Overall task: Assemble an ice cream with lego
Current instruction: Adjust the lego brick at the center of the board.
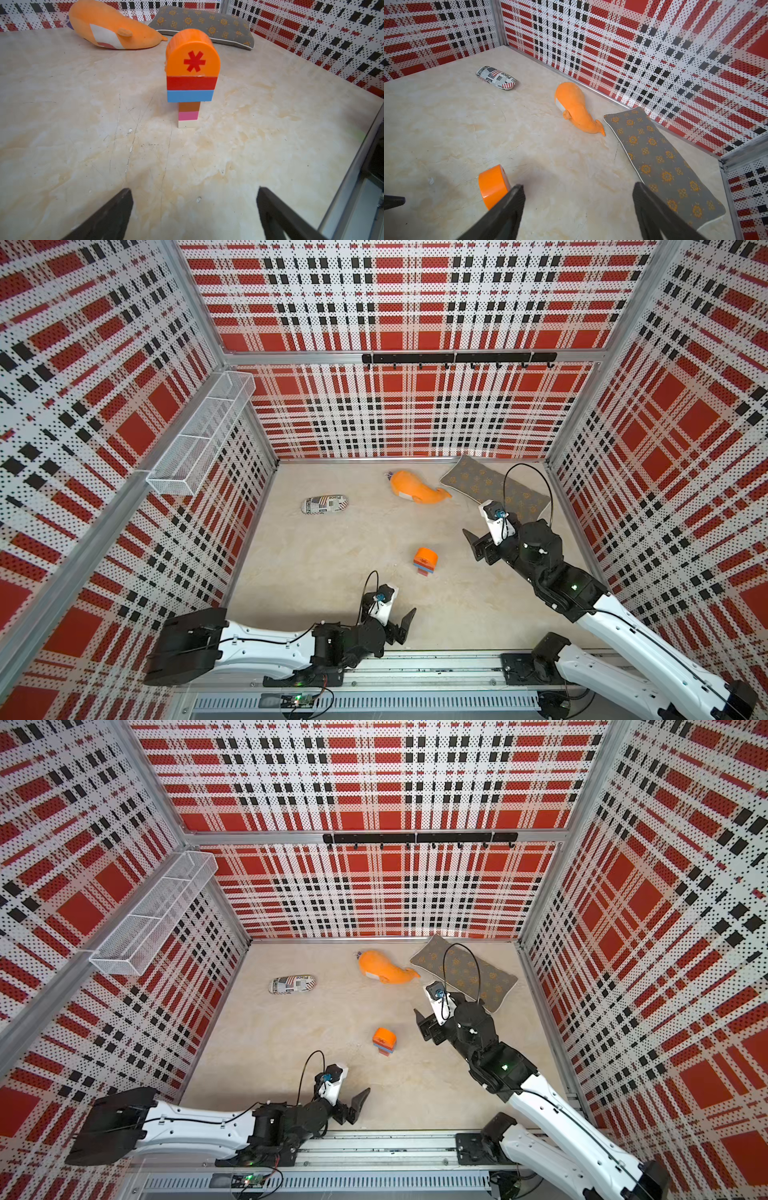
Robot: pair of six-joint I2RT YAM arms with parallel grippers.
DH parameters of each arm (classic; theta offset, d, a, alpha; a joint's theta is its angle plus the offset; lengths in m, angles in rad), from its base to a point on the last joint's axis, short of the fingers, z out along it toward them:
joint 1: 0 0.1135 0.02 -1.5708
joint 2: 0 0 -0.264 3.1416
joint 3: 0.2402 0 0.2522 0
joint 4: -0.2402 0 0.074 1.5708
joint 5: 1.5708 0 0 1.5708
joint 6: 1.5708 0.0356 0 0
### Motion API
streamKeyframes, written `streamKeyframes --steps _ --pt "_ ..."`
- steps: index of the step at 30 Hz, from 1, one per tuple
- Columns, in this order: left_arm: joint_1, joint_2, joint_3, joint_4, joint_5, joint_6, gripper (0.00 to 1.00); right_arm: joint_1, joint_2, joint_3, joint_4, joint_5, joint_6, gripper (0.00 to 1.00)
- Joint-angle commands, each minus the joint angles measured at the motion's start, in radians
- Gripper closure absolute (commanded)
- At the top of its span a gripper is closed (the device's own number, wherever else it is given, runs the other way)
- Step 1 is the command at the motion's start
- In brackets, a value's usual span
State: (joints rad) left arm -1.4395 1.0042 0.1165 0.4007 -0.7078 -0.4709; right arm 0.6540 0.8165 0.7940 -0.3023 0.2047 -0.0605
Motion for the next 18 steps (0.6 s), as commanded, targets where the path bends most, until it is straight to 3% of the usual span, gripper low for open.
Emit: streamKeyframes --steps 1,6,12,18 --pt "0.006 0.045 -0.037 0.258 -0.014 0.009 0.04 -0.008 -0.010 0.028 -0.029 0.022 0.013 0.14" --pt "0.046 0.200 -0.054 0.466 0.023 0.084 0.02 -0.011 0.001 0.035 -0.029 0.022 0.013 0.14" --pt "0.103 0.471 0.046 0.592 0.108 0.170 0.03 -0.014 0.012 0.047 -0.029 0.022 0.013 0.14" --pt "0.157 0.624 0.091 0.703 0.172 0.221 0.03 -0.017 0.002 0.042 -0.029 0.022 0.013 0.14"
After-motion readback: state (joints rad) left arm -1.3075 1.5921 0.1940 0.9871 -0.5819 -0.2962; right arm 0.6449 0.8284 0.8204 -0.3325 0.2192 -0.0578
